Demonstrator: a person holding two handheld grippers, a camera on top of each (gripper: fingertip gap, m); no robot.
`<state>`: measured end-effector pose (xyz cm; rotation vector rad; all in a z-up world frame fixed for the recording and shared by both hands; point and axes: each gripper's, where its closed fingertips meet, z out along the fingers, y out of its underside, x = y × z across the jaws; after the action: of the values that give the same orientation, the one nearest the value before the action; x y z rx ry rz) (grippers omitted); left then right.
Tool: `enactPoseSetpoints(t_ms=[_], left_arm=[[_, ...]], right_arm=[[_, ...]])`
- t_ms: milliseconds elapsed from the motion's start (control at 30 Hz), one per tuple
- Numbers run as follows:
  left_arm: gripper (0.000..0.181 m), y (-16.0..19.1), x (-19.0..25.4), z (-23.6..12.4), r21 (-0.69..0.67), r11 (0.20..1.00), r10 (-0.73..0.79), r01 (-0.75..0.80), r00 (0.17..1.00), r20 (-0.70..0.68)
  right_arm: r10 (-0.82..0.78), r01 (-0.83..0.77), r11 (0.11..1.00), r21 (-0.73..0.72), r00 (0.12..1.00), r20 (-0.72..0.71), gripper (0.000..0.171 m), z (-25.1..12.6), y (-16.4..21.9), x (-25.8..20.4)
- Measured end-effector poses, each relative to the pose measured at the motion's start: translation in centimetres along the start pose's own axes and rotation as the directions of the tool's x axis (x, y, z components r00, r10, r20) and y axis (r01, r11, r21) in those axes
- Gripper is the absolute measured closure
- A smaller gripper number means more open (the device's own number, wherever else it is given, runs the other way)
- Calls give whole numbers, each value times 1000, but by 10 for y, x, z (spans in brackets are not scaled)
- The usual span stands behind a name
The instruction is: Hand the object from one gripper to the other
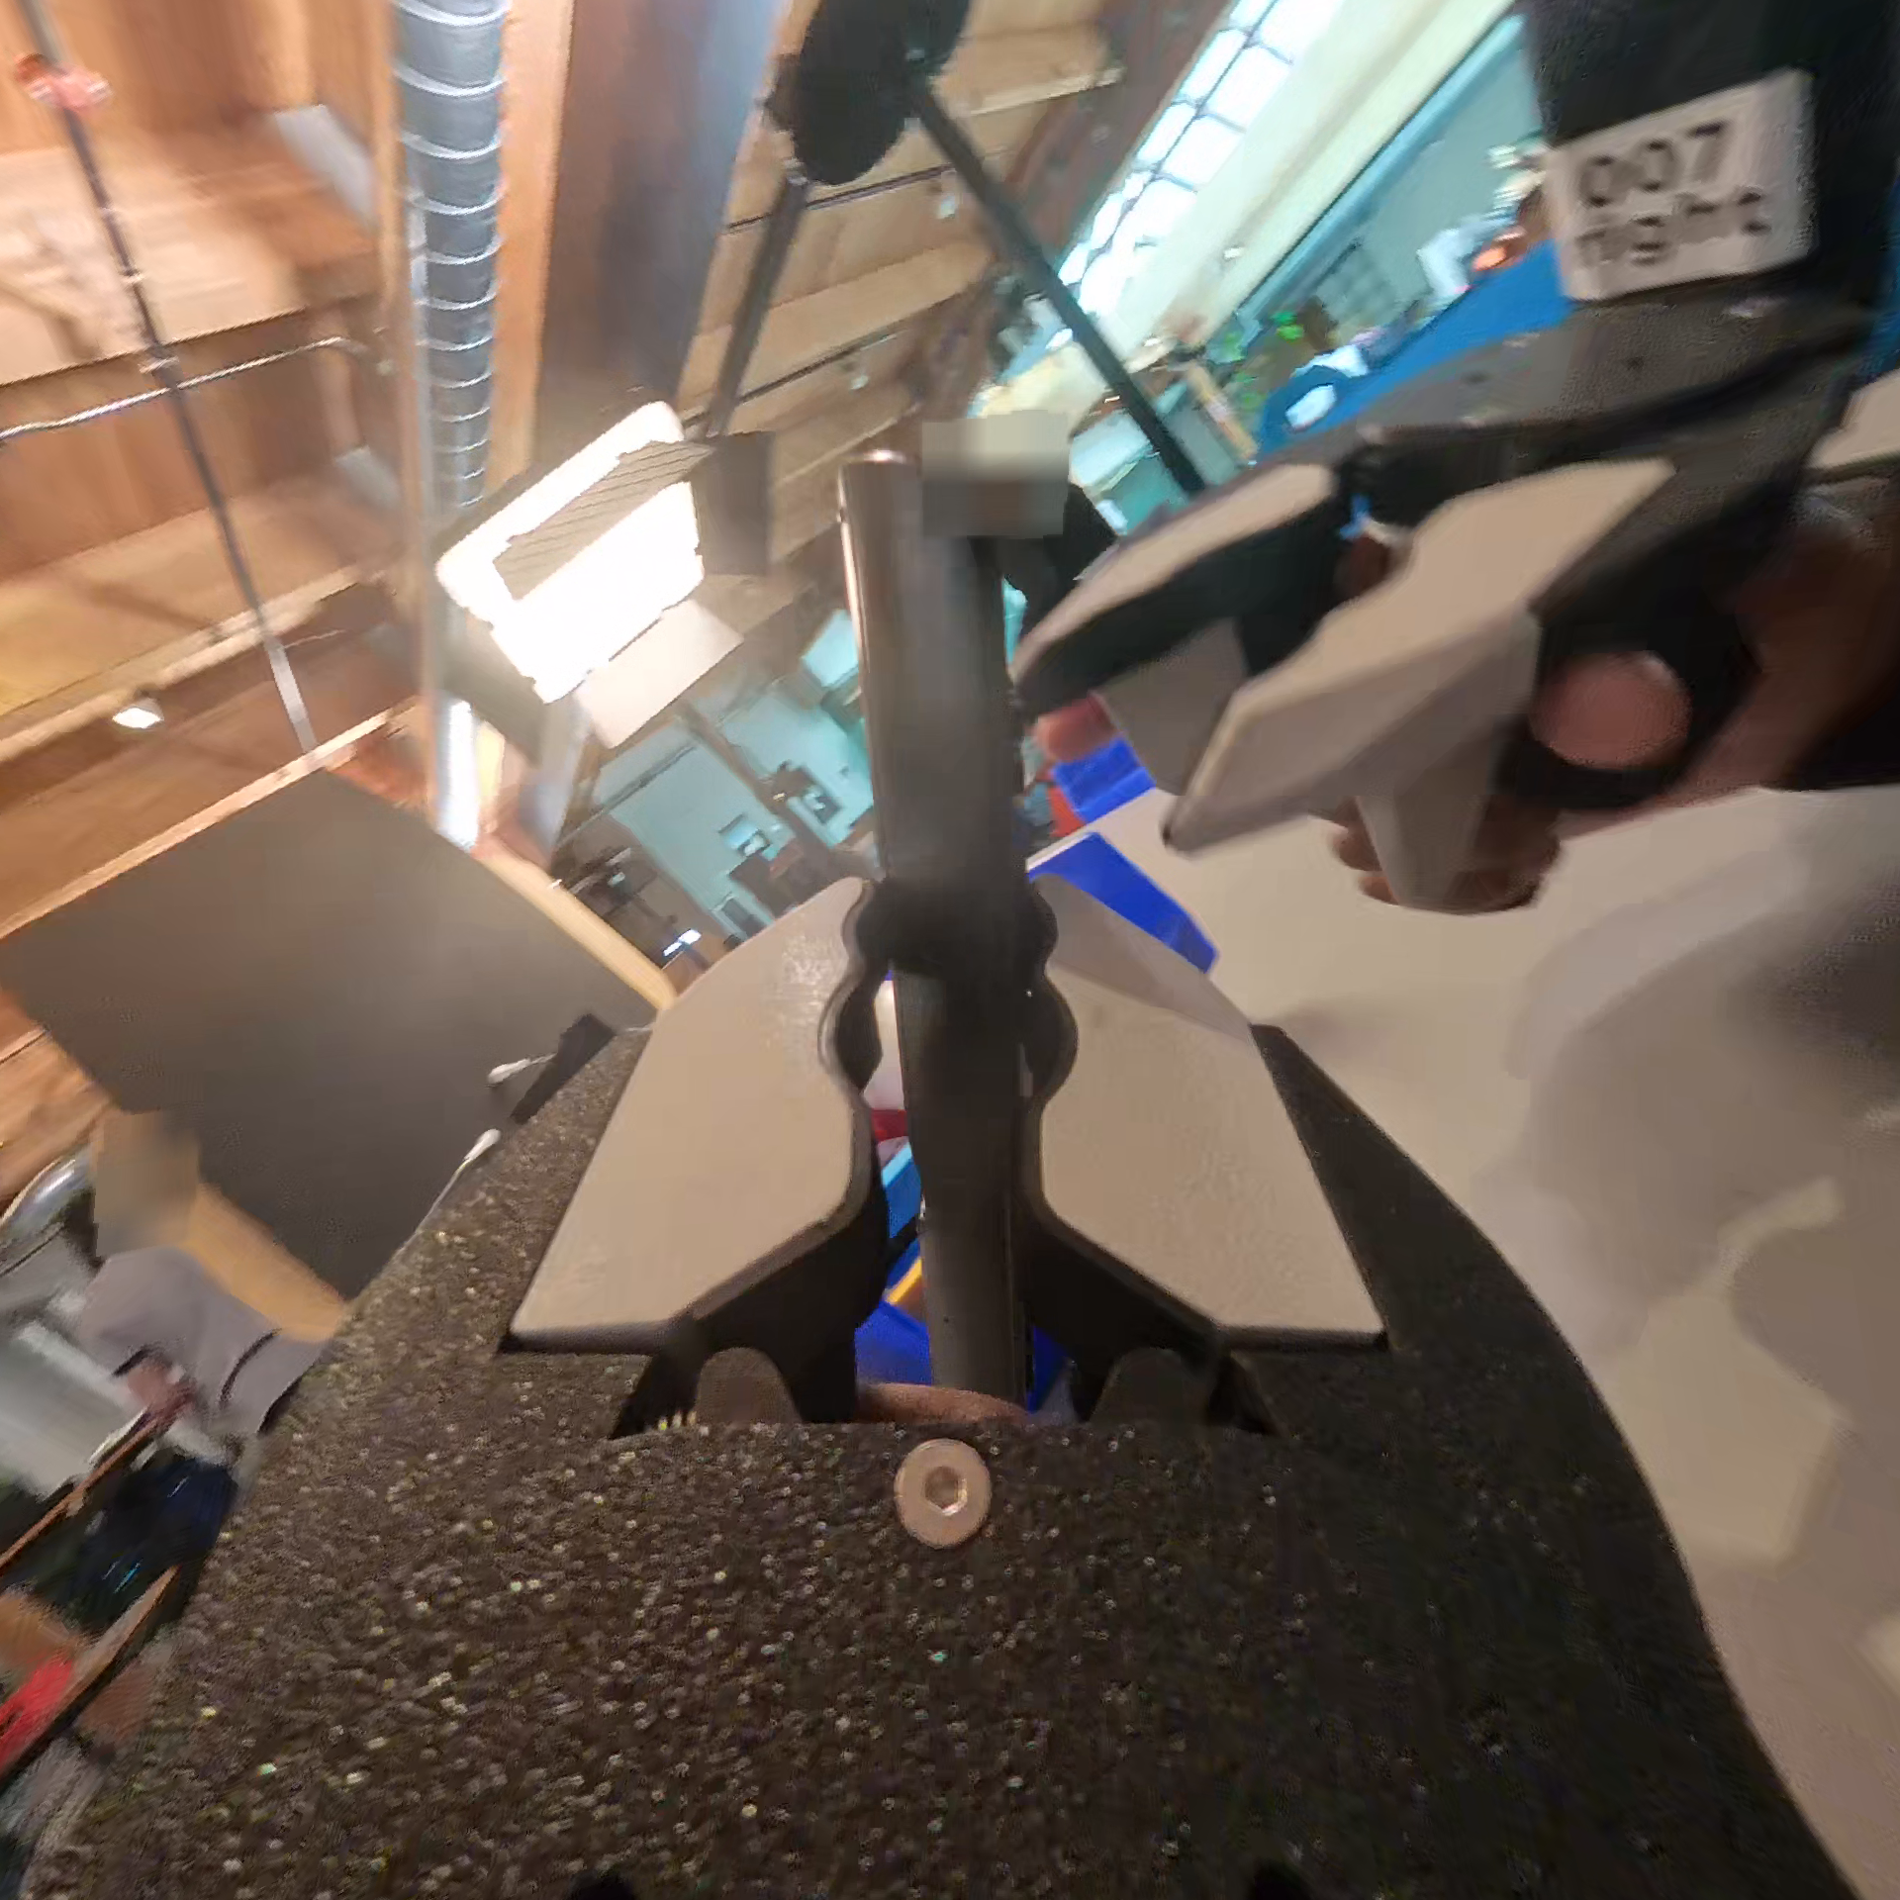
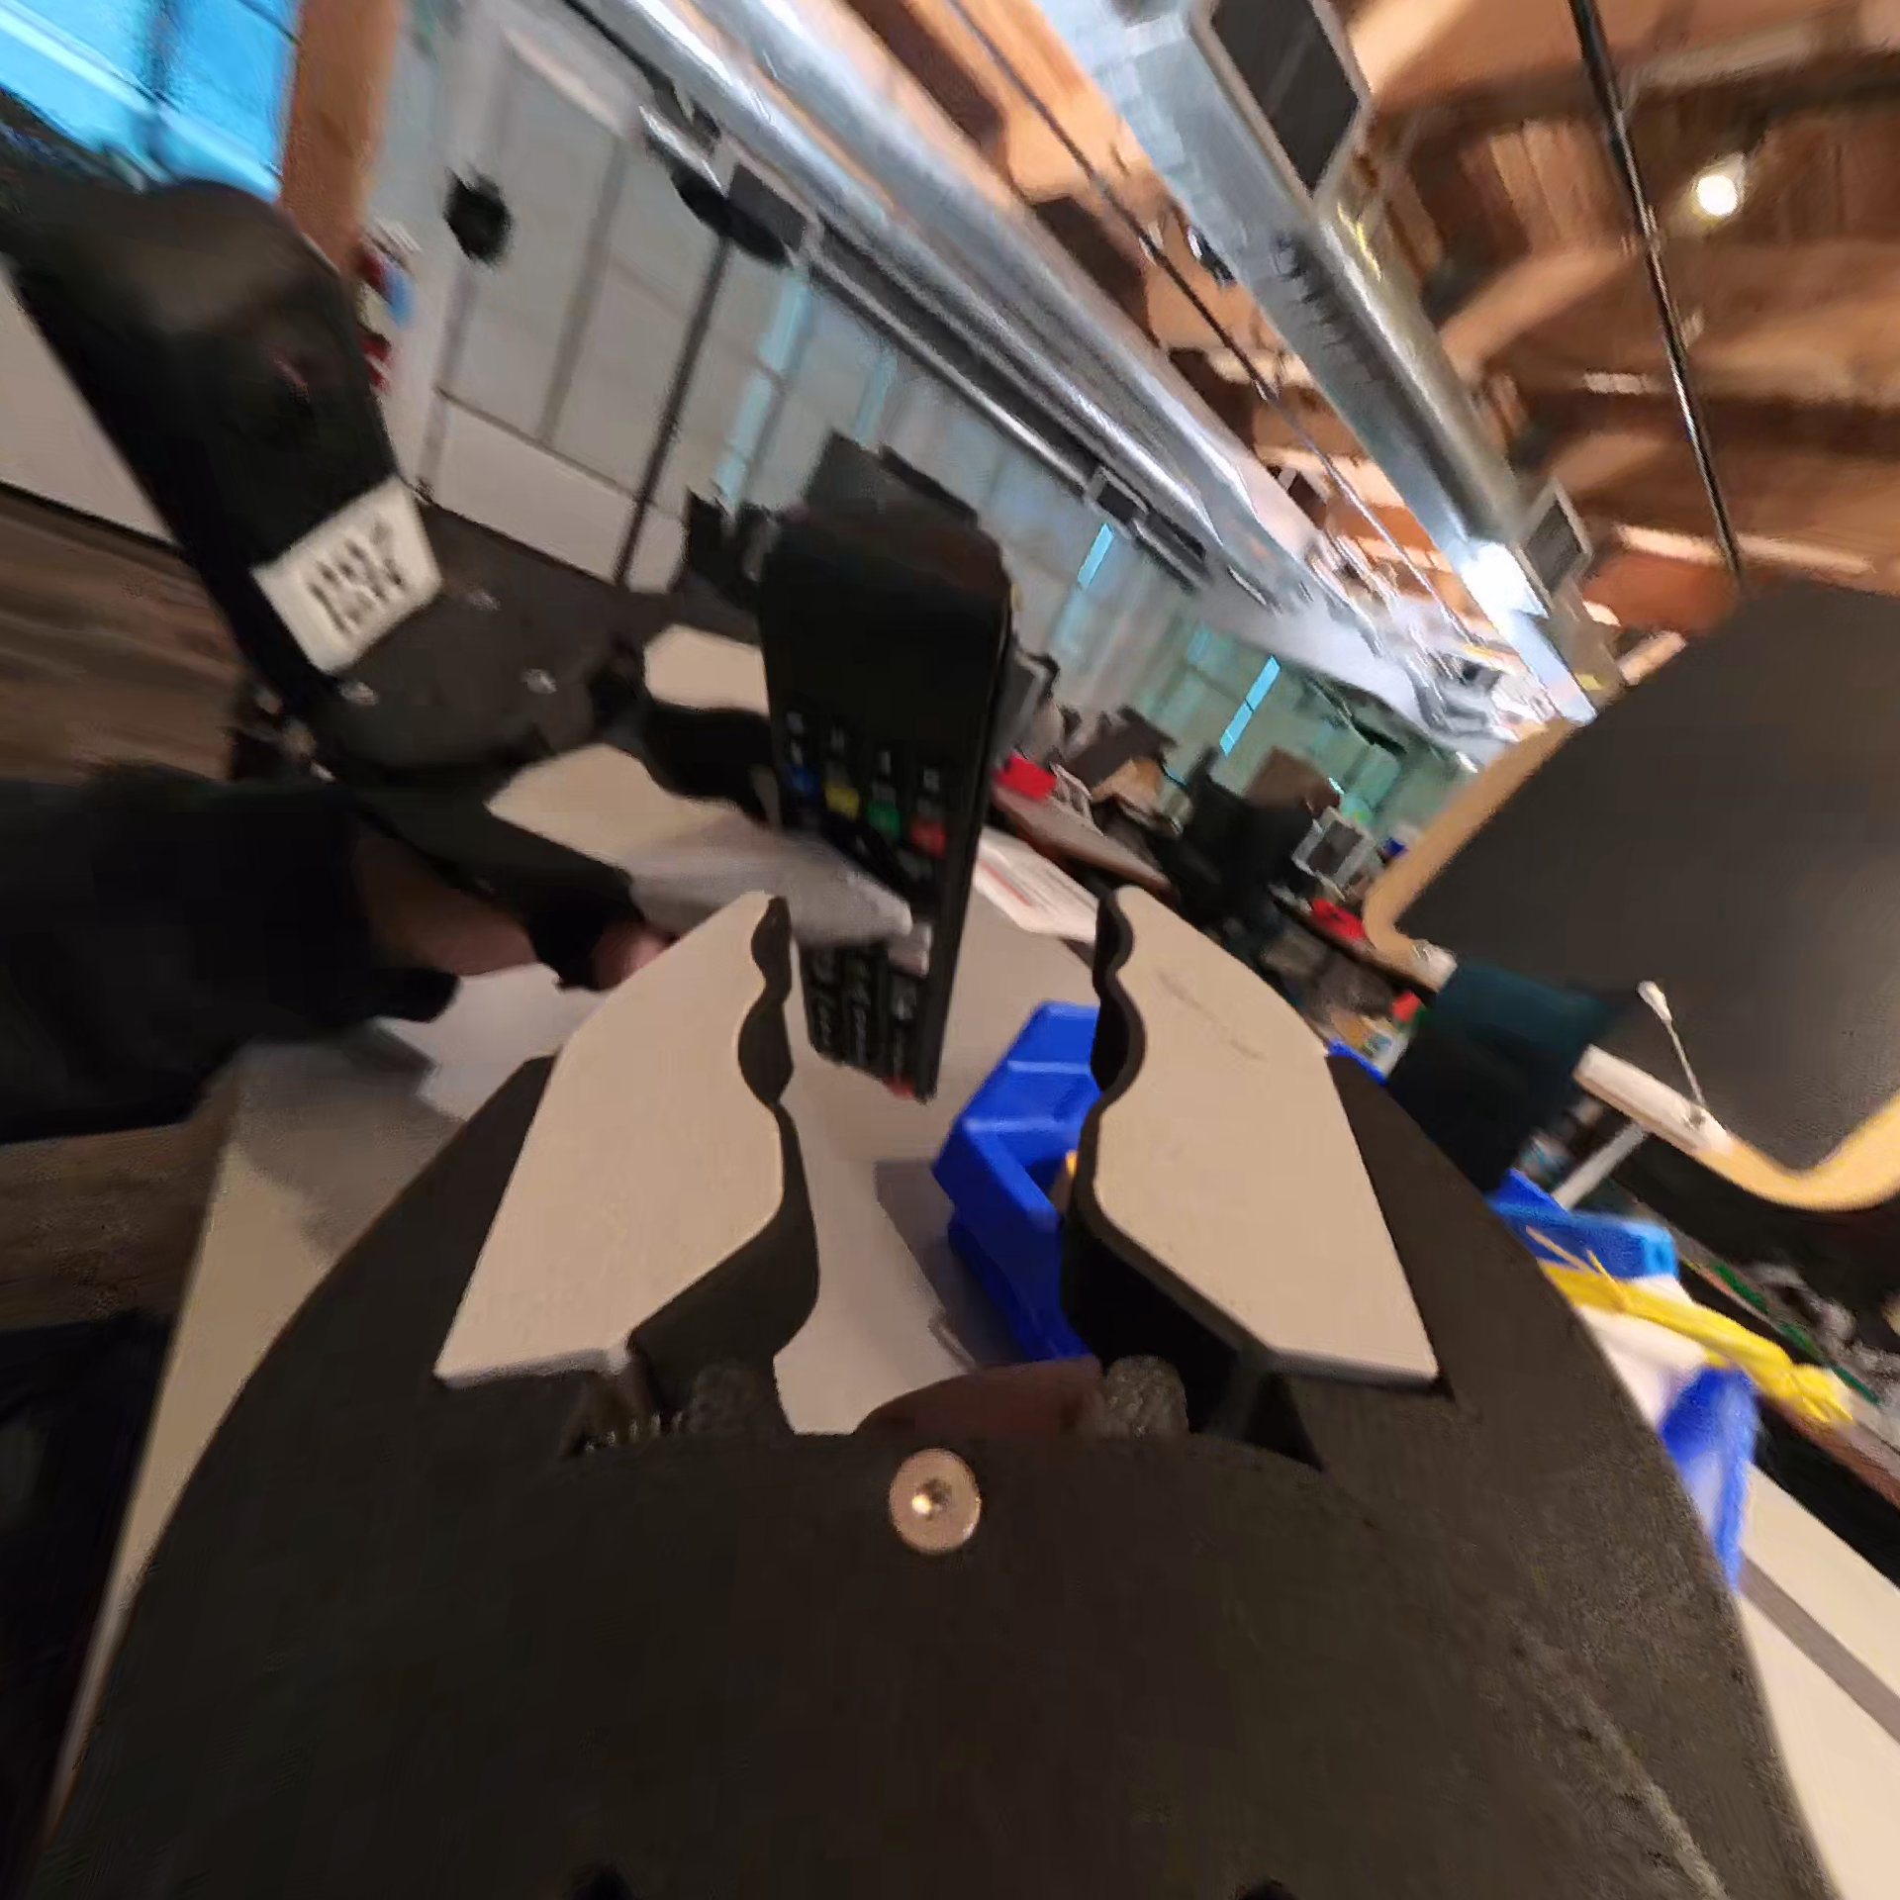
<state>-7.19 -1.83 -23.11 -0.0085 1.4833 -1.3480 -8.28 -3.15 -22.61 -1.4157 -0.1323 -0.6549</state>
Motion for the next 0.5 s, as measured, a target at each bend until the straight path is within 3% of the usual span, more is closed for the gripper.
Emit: enactPoseSetpoints(t_ms=[167,300,433,500], left_arm=[[155,-9,41,-1,85,996,-6,26,973,-229],[155,-12,51,-4,100,993,-36,68,954,-298],[153,-10,53,-3,79,985,-117,150,938,-327],[139,-10,45,0,70,975,-181,210,937,-298]], right_arm=[[39,-54,992,112,990,135,114,-9,-20,-18],[68,-101,989,106,958,280,129,-11,-20,-41],[-36,10,994,113,971,234,145,-10,-19,-41],[-139,114,982,149,976,166,147,-12,-22,-39]])
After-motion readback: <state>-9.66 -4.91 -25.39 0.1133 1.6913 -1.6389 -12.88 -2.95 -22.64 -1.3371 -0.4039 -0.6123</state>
